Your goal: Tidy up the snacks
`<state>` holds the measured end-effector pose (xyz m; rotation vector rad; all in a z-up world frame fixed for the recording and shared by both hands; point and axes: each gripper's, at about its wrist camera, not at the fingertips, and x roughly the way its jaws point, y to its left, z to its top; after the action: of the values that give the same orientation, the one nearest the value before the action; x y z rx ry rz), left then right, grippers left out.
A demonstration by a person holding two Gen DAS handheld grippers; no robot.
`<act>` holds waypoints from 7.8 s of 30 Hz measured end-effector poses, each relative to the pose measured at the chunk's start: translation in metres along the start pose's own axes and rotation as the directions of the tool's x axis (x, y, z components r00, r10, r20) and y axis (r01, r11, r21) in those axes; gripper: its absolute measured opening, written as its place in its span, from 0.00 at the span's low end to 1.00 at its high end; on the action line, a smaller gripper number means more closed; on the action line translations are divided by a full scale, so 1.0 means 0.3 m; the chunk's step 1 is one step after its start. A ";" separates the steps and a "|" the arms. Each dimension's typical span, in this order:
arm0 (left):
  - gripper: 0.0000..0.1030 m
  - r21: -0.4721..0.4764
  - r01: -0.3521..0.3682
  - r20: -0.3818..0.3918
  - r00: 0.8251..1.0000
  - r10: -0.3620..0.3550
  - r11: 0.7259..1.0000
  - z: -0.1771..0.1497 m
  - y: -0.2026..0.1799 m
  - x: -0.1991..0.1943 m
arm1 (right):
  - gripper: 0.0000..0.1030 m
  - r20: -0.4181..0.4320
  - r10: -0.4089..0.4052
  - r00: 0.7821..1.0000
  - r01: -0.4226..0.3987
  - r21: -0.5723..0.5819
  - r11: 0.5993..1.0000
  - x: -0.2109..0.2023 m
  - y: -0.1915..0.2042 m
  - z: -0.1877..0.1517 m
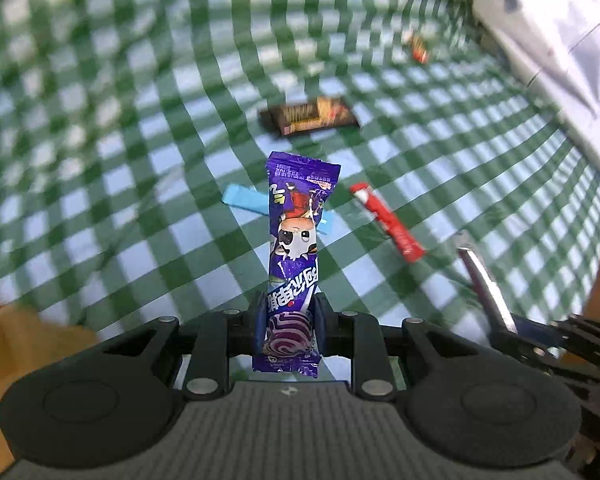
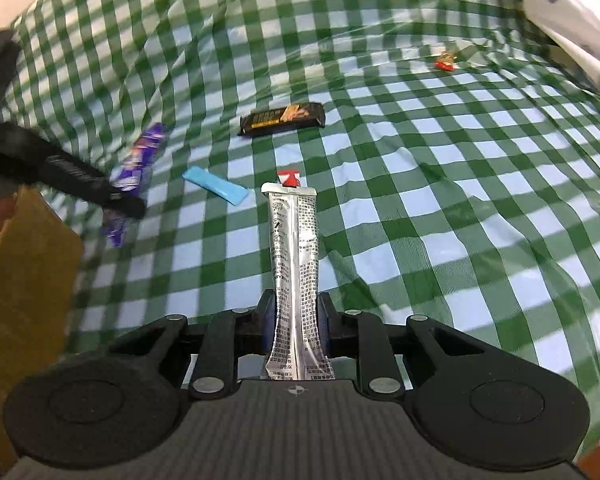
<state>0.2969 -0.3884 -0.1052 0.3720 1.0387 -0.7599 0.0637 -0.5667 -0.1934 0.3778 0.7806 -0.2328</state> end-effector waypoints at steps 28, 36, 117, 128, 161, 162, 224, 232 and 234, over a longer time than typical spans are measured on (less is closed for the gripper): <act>0.26 -0.273 -0.068 0.206 0.970 0.128 0.960 -0.853 0.015 -0.964 | 0.22 -0.049 0.338 0.940 -0.341 -0.199 0.919 -0.645 0.719 -0.225; 0.26 -0.314 -0.084 0.255 0.952 0.170 0.946 -1.041 0.077 -1.080 | 0.22 -0.075 0.353 0.932 -0.359 -0.290 0.887 -0.703 0.882 -0.331; 0.26 -0.455 -0.087 0.167 0.969 0.181 0.886 -1.004 0.459 -0.844 | 0.22 -0.213 0.234 0.948 -0.298 -0.349 0.889 -0.392 1.109 -0.242; 0.26 -0.457 -0.112 0.117 0.976 0.185 0.882 -0.943 0.499 -0.722 | 0.22 -0.260 0.208 0.943 -0.289 -0.332 0.898 -0.249 1.103 -0.215; 1.00 -0.508 -0.251 0.060 0.944 0.324 0.824 -1.116 0.341 -0.901 | 0.81 -0.232 0.169 0.958 -0.234 -0.292 0.927 -0.512 1.101 -0.305; 1.00 -0.507 -0.251 0.064 0.943 0.327 0.825 -1.124 0.325 -0.914 | 0.81 -0.222 0.173 0.959 -0.235 -0.295 0.926 -0.533 1.102 -0.310; 1.00 -0.455 -0.281 0.093 0.929 0.359 0.845 -1.201 0.117 -1.023 | 0.88 -0.133 0.205 0.970 -0.236 -0.295 0.926 -0.755 1.024 -0.415; 1.00 -0.452 -0.285 0.077 0.932 0.355 0.845 -1.190 0.125 -1.001 | 0.88 -0.149 0.199 0.969 -0.236 -0.293 0.927 -0.729 1.023 -0.409; 1.00 -0.449 -0.288 0.072 0.932 0.355 0.846 -1.186 0.127 -0.994 | 0.88 -0.152 0.199 0.968 -0.236 -0.291 0.927 -0.723 1.022 -0.410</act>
<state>0.0129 -0.0300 -0.0163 0.0952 0.9363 -0.2340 -0.0600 -0.2231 -0.0421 0.1816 0.8713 0.1225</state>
